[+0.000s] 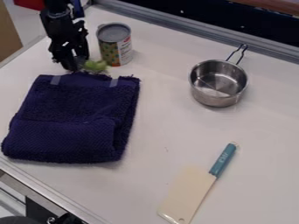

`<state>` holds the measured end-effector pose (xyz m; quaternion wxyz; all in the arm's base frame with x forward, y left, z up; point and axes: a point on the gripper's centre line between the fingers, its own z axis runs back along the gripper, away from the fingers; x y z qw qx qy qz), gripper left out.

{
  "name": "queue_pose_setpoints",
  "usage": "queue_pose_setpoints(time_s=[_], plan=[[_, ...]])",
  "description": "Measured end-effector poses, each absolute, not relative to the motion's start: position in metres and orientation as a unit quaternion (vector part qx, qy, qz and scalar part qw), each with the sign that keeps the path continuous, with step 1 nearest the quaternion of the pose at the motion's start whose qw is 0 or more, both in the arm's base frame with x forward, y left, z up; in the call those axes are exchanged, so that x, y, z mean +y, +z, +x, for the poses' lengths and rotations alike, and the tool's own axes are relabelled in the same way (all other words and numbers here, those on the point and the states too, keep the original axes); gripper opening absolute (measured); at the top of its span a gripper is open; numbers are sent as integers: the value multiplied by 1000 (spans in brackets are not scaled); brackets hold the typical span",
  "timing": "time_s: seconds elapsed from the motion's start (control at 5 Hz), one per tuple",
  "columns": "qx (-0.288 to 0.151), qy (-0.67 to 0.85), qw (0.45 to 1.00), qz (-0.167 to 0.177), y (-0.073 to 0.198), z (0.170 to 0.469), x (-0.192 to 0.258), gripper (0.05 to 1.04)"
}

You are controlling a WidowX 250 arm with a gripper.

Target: Move the green spatula in between the purple cloth and the blue knife

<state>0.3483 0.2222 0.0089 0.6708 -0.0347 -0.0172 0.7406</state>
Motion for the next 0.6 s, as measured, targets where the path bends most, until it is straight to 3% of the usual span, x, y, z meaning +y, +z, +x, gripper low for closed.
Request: queue_pose_setpoints(time_s=[0.4, 0.6], plan=[[38, 737, 671, -72, 43, 336, 207, 608], [39, 721, 686, -84, 62, 325, 194, 608]])
